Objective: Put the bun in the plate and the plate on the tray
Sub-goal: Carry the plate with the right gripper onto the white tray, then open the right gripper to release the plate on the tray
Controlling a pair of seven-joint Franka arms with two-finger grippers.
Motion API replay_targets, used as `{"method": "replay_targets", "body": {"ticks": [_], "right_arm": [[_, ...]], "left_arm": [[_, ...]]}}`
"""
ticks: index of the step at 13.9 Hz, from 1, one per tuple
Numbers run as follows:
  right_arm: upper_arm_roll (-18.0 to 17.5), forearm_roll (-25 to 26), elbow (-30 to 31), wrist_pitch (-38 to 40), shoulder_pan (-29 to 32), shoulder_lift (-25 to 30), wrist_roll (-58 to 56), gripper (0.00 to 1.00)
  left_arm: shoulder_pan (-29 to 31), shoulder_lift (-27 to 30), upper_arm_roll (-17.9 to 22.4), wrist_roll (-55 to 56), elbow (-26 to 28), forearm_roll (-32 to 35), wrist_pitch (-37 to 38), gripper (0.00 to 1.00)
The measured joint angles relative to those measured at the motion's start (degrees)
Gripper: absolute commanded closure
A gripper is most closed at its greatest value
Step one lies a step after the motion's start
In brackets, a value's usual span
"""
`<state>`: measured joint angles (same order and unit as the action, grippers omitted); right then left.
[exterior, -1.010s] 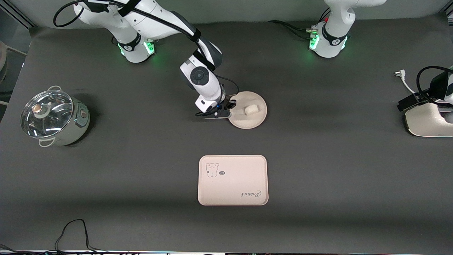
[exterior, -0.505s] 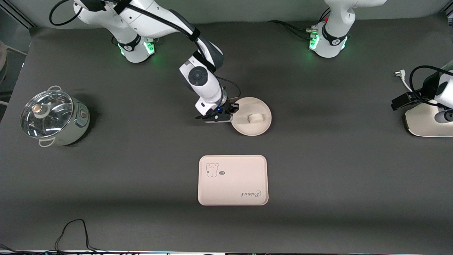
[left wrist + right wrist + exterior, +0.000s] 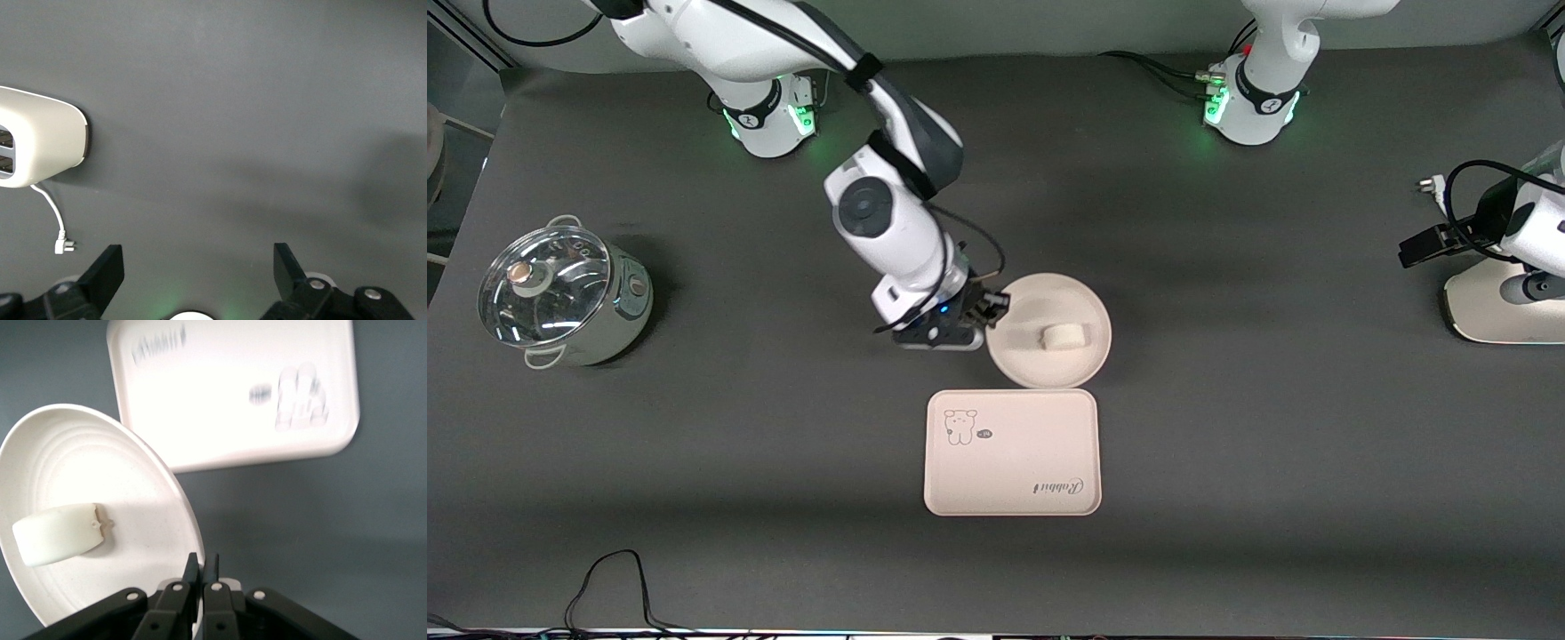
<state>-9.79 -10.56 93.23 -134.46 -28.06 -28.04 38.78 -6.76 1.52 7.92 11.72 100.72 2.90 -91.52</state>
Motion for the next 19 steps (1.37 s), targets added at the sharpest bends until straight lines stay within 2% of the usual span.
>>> {"method": "replay_targets", "body": {"ticks": [4,9,12,15,16,17,18,19], "right_arm": [[0.5,0.0,-10.5,5.5,5.6,-3.2,-3.3,1.0],[1.5,0.0,-22.2,4.8,6.5,-19.2,-3.4,1.0],[1.7,0.0,-25.0,0.3,7.0,-26.0,-3.3,1.0],[1.5,0.0,-25.8,-1.1,6.9,-28.4,-2.9,0.99],[1.3,0.0,-25.8,-2.4,6.9,-28.8,-2.7,0.92],[1.1,0.0,-25.9,-3.2,6.8,-29.2,-2.5,0.38],[1.0,0.0,-25.9,-3.8,6.8,-29.4,-2.4,0.0],[1.0,-0.1,-26.0,-4.1,6.7,-29.5,-2.3,0.0]], "left_arm": [[0.1,0.4,0.3,0.0,-0.1,0.0,1.2,0.0],[0.8,2.0,0.3,0.0,-0.1,0.0,2.1,0.0],[0.8,2.0,0.2,0.0,-0.1,-0.1,3.3,0.0],[0.7,2.1,0.0,0.0,-0.1,-0.1,3.6,0.0],[0.7,2.5,0.0,0.0,-0.1,-0.2,3.5,0.0],[0.7,3.2,0.0,0.0,-0.1,-0.5,3.2,0.0],[0.6,4.0,-0.2,0.1,-0.1,-1.5,2.8,0.0],[0.6,4.9,-0.9,0.5,-0.1,-3.0,1.8,0.0]]}}
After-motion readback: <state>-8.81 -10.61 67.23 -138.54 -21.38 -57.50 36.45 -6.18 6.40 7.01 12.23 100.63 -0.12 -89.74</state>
